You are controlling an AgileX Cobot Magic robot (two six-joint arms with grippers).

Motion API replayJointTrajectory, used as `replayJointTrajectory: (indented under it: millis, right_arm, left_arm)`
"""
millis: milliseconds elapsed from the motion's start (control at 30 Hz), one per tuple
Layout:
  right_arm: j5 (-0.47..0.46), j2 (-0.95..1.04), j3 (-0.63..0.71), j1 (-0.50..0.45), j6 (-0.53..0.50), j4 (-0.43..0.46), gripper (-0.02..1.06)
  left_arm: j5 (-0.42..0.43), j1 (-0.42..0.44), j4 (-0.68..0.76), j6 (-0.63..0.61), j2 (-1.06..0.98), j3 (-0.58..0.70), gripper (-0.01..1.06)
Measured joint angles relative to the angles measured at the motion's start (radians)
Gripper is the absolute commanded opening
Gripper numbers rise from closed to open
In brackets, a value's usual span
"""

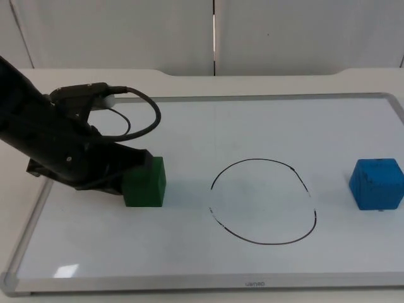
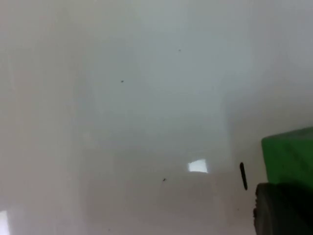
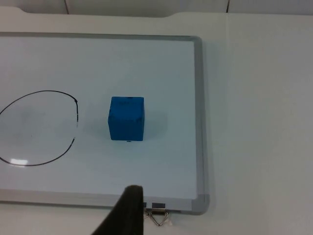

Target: Push the two cubes into the marked area.

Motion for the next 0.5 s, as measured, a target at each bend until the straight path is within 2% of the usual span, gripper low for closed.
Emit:
replayJointTrajectory:
  millis: [500]
  right_arm:
    - [0.000,0.000,0.000,0.000,0.000,0.000,1.05]
  left_arm:
    - [0.000,-0.015,-0.004,0.001,0.000,0.000,0.00]
